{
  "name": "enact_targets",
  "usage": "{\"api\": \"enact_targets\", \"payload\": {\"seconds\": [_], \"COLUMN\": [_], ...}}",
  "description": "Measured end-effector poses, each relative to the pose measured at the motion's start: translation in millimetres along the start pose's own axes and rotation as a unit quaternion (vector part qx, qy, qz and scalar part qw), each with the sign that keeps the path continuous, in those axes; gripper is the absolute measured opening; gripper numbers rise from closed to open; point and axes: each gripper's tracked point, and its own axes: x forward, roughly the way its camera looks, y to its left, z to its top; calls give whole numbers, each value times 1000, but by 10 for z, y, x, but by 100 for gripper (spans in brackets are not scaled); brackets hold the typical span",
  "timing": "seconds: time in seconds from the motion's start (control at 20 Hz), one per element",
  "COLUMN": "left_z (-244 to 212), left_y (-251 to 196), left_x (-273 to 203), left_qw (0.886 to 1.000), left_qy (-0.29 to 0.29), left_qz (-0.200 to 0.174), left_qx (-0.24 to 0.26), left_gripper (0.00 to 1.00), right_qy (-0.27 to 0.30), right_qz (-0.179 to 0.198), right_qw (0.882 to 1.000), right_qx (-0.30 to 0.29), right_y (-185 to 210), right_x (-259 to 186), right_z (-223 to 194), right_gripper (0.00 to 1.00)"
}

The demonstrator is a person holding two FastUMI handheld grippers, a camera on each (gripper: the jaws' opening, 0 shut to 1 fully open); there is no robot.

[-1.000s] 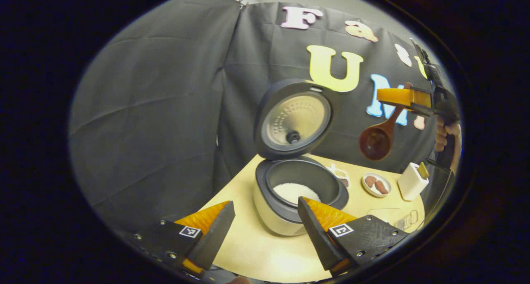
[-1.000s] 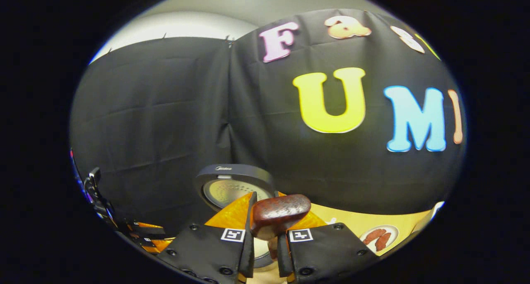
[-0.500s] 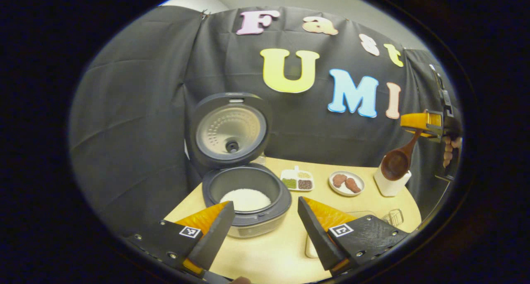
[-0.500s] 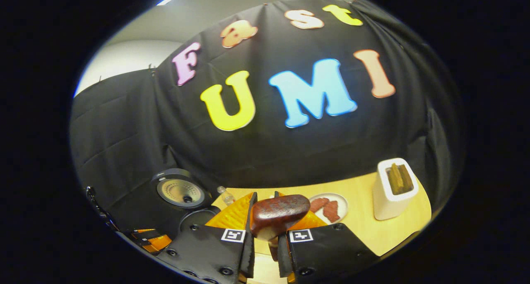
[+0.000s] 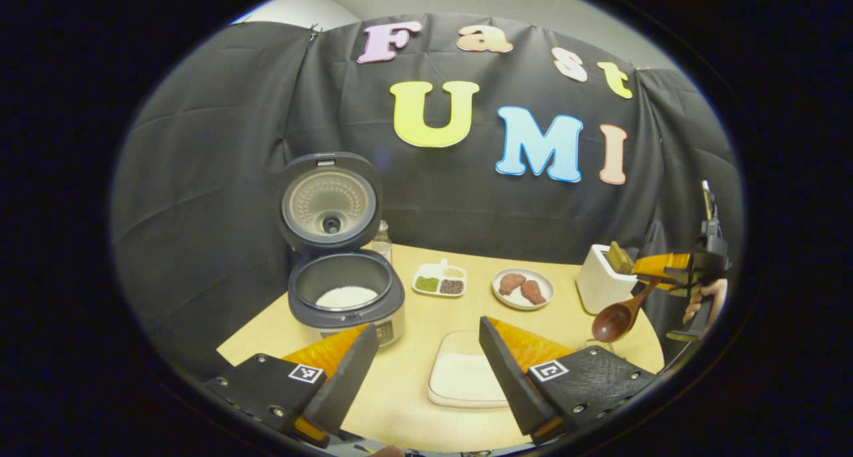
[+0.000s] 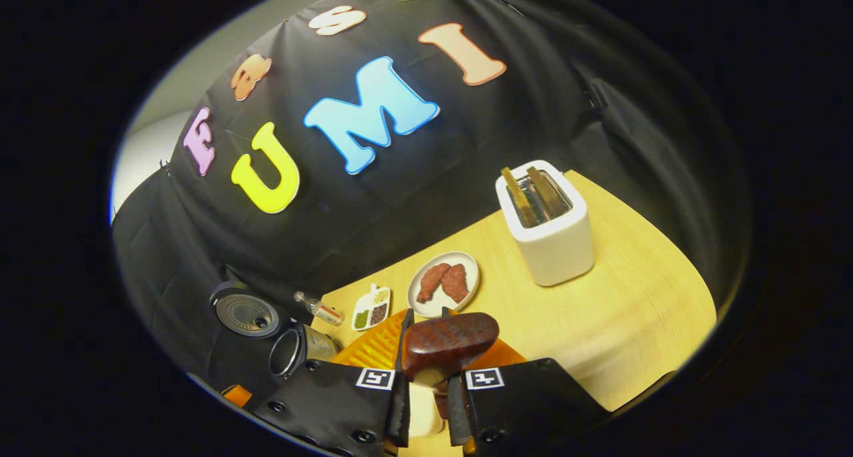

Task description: Close the left gripper, press the button to open the rice cooker; take a wooden spoon from the chopstick holder with the right hand, scoop a spoonful of rice and pour it into the rice cooker, then put the wooden spoon back into the chopstick holder.

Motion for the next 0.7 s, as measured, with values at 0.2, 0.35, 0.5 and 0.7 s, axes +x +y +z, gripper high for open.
{"api": "enact_targets", "payload": {"seconds": [0.2,0.35,0.5,0.7], "left_z": [-205,-262,-263,-273], "left_y": [13,147,258,395], "left_x": [-282,-440,-574,-640], "left_qw": [999,998,997,996], "left_qy": [14,18,14,14], "left_qz": [27,53,73,85], "left_qx": [20,20,-3,5], "left_gripper": [96,96,96,96], "right_qy": [23,43,53,56], "right_qz": [-8,-14,-28,-38], "right_qw": [1000,999,998,997], "right_qx": [0,-14,-34,-43], "right_y": [-294,-357,-414,-495], "right_x": [96,229,375,412], "right_z": [-262,-550,-755,-864], "right_gripper": [25,24,26,25]}}
